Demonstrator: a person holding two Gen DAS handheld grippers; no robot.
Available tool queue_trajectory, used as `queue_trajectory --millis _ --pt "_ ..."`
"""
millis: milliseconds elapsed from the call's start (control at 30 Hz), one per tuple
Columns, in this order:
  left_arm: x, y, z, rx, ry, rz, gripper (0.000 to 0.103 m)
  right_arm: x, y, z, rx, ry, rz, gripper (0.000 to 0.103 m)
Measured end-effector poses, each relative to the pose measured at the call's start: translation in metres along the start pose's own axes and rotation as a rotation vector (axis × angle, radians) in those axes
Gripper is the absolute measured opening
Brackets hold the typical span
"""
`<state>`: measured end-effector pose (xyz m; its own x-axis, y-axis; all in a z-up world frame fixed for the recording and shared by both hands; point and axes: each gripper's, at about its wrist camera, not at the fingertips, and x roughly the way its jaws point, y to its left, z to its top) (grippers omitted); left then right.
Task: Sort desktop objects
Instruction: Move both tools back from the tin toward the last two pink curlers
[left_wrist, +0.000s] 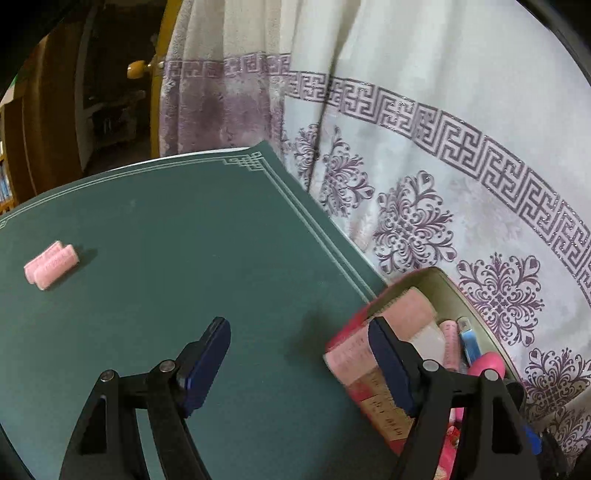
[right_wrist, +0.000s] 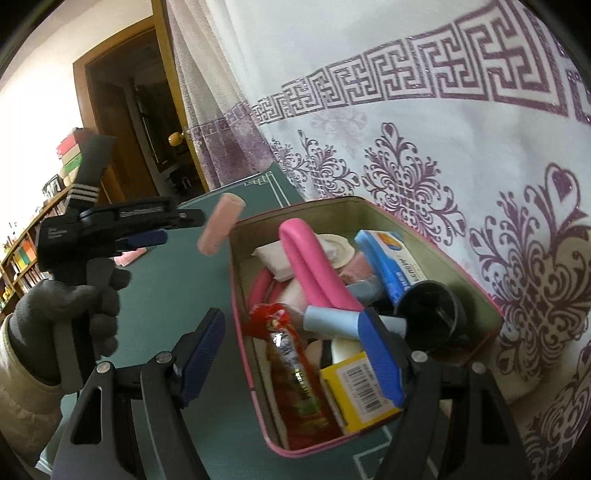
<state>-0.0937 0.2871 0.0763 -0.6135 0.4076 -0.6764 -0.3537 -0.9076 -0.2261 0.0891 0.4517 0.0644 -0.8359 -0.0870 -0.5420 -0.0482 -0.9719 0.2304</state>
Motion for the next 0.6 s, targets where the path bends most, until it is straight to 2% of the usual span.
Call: queue_trajectory --millis 100,200,333,600 --pt "0.005 -0.017 0.001 0.024 0.015 -0.056 0.079 -0.002 0.003 -0.001 -0.002 -0.004 -0.003 0.078" --pt "0.014 -0.036 -0.008 0.089 0.042 -0.071 0.079 -0.005 0.001 -0.001 0.003 -0.008 -0.010 0.078" --pt "0.027 -0.050 -0.019 0.116 0.083 -0.078 0.079 -0.007 -0.003 -0.001 0.014 -0.014 -0.021 0.078" --pt "0.018 -0.049 -0.018 0.117 0.057 -0.079 0.079 -0.007 -0.010 -0.001 0.031 -0.012 -0.021 0.078"
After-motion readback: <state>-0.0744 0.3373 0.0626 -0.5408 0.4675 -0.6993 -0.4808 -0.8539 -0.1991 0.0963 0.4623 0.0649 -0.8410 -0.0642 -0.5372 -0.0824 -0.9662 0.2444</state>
